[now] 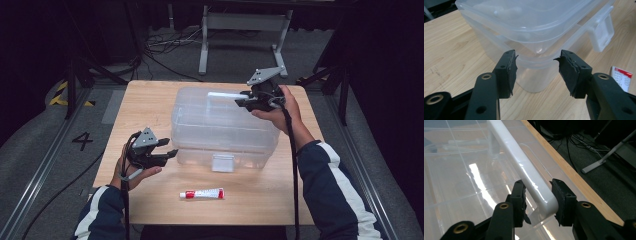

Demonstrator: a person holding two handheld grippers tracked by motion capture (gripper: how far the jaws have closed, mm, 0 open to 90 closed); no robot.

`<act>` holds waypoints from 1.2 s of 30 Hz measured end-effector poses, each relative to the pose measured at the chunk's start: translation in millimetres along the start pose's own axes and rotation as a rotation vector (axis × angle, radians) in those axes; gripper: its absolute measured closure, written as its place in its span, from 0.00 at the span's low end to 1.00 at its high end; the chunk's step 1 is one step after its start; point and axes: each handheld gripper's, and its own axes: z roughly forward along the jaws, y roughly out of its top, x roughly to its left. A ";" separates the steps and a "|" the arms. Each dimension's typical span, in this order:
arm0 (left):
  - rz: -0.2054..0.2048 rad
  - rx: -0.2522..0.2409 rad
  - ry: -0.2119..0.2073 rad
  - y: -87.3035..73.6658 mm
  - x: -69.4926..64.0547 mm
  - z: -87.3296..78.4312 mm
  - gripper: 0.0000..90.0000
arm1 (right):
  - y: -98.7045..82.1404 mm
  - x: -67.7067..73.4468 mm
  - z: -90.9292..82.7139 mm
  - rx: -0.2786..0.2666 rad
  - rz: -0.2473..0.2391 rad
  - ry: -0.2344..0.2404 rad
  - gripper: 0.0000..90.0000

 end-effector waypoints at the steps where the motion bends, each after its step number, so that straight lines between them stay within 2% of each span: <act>1: -0.001 -0.011 -0.005 1.4 -1.6 -1.0 0.56 | 0.8 -0.9 0.0 0.002 0.006 0.001 0.72; 3: -0.009 -0.014 0.017 5.8 -3.9 -2.1 0.62 | 3.2 -3.2 0.2 0.006 0.009 -0.003 0.72; 6: -0.021 -0.033 0.003 7.8 -4.4 -2.5 0.72 | 4.8 -4.8 0.5 0.009 0.009 -0.003 0.72; 7: -0.023 -0.036 0.009 9.5 -5.0 -2.0 0.72 | 5.4 -5.4 0.4 0.012 0.010 -0.001 0.72; 11: -0.023 -0.063 0.041 9.7 -3.7 -2.0 0.86 | 7.7 -7.6 0.5 0.015 0.018 -0.009 0.72; 15: -0.029 -0.070 0.061 10.5 -2.6 -0.9 0.92 | 7.7 -7.9 -0.1 0.019 0.035 -0.022 0.71; 18: -0.014 -0.079 0.074 11.4 -3.6 -0.9 0.96 | 8.2 -6.3 -2.0 0.018 0.035 -0.046 0.70; 22: 0.016 -0.091 0.085 12.3 -5.1 -2.4 0.99 | 7.9 -4.0 -9.6 -0.012 0.033 -0.072 0.67; 26: 0.009 -0.102 0.065 12.2 -3.5 -2.8 1.00 | 5.0 -4.4 -22.2 -0.050 0.041 -0.112 0.62; 29: 0.012 -0.101 0.071 12.7 -3.9 -2.5 1.00 | 2.8 -5.4 -29.7 -0.064 0.044 -0.128 0.58; 30: 0.014 -0.099 0.072 12.8 -4.1 -2.6 1.00 | -0.7 -5.4 -39.1 -0.085 0.031 -0.140 0.58; 32: 0.016 -0.101 0.071 12.8 -3.6 -2.6 1.00 | -3.3 -5.8 -44.1 -0.095 0.027 -0.154 0.58; 36: 0.015 -0.103 0.065 13.0 -3.1 -2.3 1.00 | -20.1 -11.5 -61.8 -0.137 0.046 -0.167 0.56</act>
